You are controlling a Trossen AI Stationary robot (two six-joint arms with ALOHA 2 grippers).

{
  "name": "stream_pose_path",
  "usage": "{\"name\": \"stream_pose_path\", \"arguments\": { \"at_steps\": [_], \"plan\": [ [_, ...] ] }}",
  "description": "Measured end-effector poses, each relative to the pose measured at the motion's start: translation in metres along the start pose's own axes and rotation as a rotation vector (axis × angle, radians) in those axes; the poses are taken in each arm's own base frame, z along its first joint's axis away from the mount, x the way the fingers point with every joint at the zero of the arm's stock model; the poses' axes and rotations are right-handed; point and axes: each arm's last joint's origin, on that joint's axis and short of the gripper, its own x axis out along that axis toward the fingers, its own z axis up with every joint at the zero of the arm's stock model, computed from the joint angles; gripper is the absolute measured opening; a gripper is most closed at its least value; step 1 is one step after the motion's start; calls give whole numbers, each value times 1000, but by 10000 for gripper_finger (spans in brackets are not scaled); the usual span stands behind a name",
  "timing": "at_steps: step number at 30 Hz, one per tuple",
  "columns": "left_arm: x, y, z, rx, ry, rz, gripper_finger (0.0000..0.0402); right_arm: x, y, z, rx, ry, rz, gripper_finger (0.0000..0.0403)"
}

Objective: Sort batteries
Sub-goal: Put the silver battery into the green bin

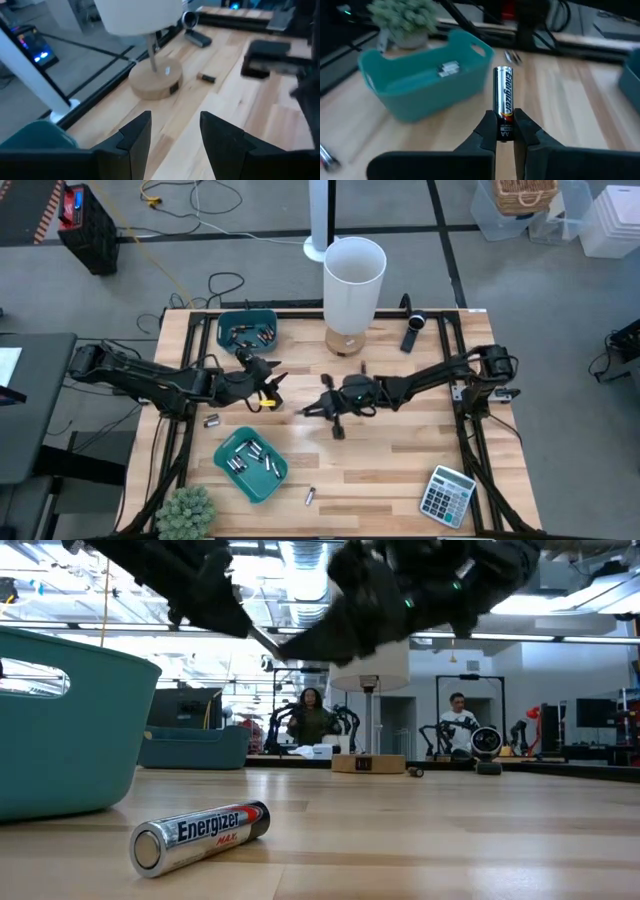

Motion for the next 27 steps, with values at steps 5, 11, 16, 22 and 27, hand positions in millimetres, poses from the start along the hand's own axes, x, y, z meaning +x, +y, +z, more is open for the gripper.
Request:
{"name": "stream_pose_path", "arguments": {
  "at_steps": [5,11,16,22,27],
  "plan": [
    [-24,4,11,-30,-73,-30,164,34,23,14,-50,-16,66,32],
    [-52,12,14,-54,-107,-26,164,80,41,31,-114,-12,124,32],
    [-63,11,13,-60,-122,-26,164,109,55,43,-155,54,160,45],
    [-65,9,10,-36,-111,-26,164,137,75,53,-166,127,208,99],
    [-68,6,7,-63,-100,-48,164,149,89,57,-178,165,233,171]
  ]
}}
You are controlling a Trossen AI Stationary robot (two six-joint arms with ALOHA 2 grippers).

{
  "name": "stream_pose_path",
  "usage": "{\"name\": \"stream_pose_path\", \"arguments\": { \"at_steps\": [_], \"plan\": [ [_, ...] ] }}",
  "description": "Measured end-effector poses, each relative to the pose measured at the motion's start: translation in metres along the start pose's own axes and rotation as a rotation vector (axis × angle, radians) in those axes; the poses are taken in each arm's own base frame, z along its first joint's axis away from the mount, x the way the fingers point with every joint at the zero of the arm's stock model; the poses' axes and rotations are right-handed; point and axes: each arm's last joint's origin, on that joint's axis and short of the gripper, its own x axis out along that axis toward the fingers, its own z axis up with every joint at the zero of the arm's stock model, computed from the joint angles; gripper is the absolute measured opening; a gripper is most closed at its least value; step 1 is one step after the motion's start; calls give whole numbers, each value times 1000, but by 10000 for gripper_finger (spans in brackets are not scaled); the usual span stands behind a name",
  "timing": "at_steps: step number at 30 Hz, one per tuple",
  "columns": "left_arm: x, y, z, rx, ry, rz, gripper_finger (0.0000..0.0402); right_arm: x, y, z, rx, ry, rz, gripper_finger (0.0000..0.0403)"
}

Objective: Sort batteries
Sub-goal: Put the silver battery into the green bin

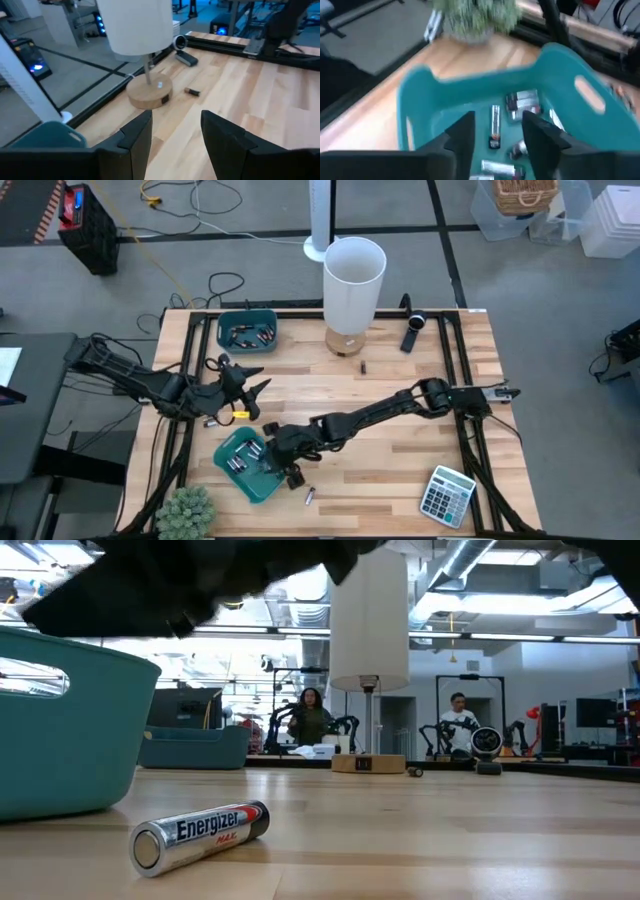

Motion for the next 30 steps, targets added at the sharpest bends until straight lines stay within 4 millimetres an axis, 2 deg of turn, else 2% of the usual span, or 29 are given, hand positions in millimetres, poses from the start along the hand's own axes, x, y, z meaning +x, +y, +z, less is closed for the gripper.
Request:
{"name": "stream_pose_path", "arguments": {
  "at_steps": [4,9,14,16,20,23,30],
  "plan": [
    [-6,-5,-2,1,0,-40,164,-3,2,8,-1,-15,-13,209],
    [-12,-10,-3,7,-5,-70,164,-12,-4,17,-1,-29,-127,215],
    [-17,-12,-6,-3,-21,-56,164,-24,-8,-1,38,-48,-210,198],
    [-17,-13,-9,-5,-21,-50,164,-37,-10,-11,68,-83,-251,190],
    [-17,-13,-12,-21,-18,-51,164,-76,-13,-32,130,-160,-374,180],
    [-17,-13,-12,-38,-16,-53,164,-105,-10,-50,169,-149,-441,178],
    [-14,-17,-15,-53,34,-148,164,-170,1,-73,195,-119,-600,178]
  ]
}}
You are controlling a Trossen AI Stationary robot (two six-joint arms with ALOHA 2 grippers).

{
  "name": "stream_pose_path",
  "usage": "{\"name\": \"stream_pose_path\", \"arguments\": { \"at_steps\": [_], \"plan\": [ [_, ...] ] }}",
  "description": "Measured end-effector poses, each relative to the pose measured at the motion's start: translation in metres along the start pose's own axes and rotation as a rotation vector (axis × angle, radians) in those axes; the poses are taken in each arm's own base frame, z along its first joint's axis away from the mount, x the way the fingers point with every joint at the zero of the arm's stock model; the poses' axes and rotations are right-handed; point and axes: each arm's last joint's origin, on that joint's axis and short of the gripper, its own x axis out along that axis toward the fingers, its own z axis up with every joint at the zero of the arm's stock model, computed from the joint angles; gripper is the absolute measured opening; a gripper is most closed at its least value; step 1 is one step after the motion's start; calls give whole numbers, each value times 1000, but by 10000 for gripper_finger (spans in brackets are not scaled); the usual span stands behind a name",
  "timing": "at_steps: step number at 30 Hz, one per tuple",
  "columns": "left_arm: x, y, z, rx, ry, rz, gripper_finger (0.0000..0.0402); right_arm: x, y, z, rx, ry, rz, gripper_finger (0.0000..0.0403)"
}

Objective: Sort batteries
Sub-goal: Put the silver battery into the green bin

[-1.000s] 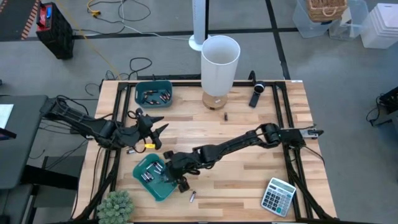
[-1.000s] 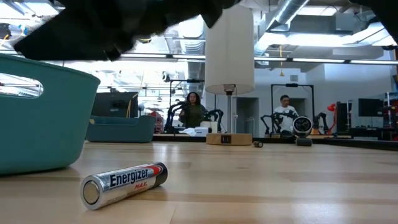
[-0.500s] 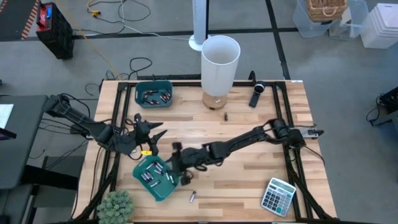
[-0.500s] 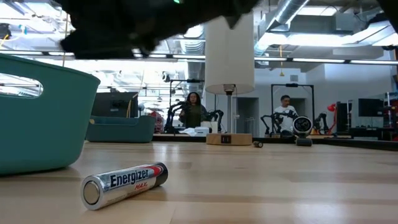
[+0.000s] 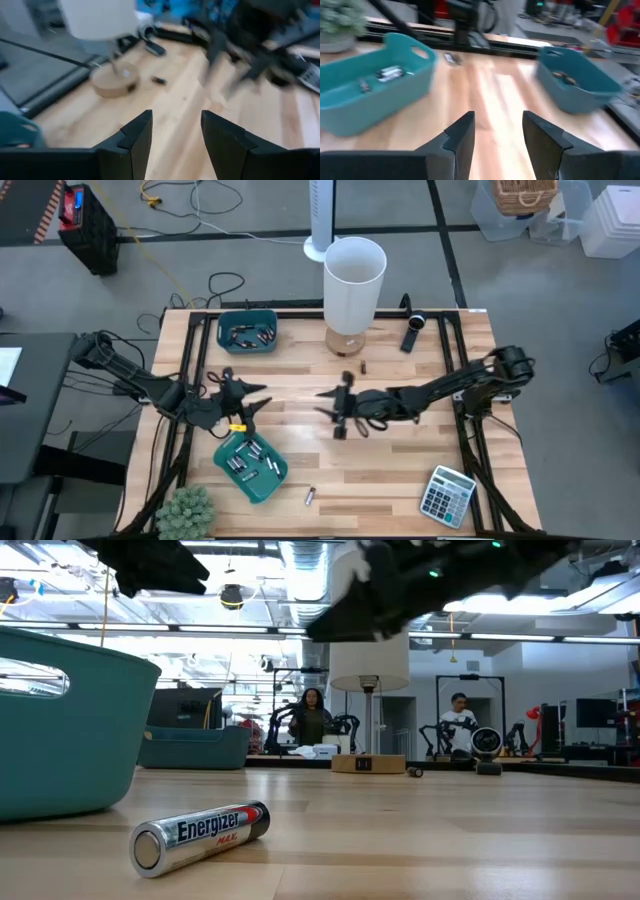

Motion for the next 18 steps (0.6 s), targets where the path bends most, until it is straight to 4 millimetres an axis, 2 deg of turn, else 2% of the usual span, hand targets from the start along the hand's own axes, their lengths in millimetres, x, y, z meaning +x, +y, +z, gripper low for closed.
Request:
{"name": "stream_pose_path", "arguments": {
  "at_steps": [5,9,15,18],
  "plan": [
    [16,-10,-8,31,64,-75,164,-37,-22,-14,54,-27,-105,178],
    [36,-24,-10,67,125,-185,164,-57,-37,-34,96,-7,-171,178],
    [69,-61,-17,186,256,-304,164,-74,-48,-55,151,19,-203,178],
    [86,-83,-10,214,272,-306,164,-76,-49,-60,145,32,-204,178]
  ]
}}
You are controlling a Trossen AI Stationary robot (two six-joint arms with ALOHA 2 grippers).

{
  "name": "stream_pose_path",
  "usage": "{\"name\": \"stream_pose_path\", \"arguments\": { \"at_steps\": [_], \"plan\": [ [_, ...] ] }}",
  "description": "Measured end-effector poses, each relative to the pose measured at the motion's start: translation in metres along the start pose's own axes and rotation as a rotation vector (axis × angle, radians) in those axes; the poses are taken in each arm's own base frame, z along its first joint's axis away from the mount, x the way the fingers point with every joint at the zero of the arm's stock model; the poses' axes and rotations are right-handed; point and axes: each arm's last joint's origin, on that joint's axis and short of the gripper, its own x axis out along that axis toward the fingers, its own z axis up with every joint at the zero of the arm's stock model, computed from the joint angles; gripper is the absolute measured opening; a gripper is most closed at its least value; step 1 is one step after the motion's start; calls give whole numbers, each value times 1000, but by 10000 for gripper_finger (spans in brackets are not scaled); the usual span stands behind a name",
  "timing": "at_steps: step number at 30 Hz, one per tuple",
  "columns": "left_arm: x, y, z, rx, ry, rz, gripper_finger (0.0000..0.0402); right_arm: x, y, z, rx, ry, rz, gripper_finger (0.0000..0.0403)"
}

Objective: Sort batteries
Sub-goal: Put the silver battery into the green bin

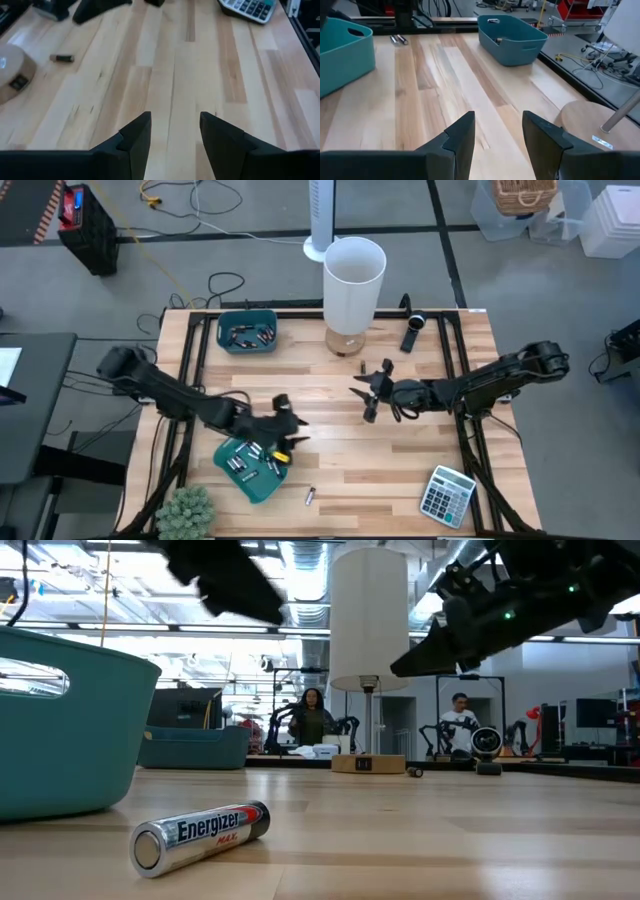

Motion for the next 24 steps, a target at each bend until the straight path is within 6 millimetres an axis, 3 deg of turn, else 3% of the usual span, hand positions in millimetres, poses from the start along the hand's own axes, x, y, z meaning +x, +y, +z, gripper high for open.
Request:
{"name": "stream_pose_path", "arguments": {
  "at_steps": [5,11,15,19,24],
  "plan": [
    [29,-22,20,-10,113,-45,174,0,0,-1,-30,3,1,178],
    [52,-45,41,-110,339,-99,216,0,0,-1,-72,6,-1,178],
    [55,-61,44,-164,506,-86,233,-1,0,-2,-77,11,3,178],
    [56,-79,46,-252,552,-108,234,-1,0,-2,-83,15,3,178],
    [58,-97,33,-347,597,-90,234,-1,0,-3,-91,17,3,178]
  ]
}}
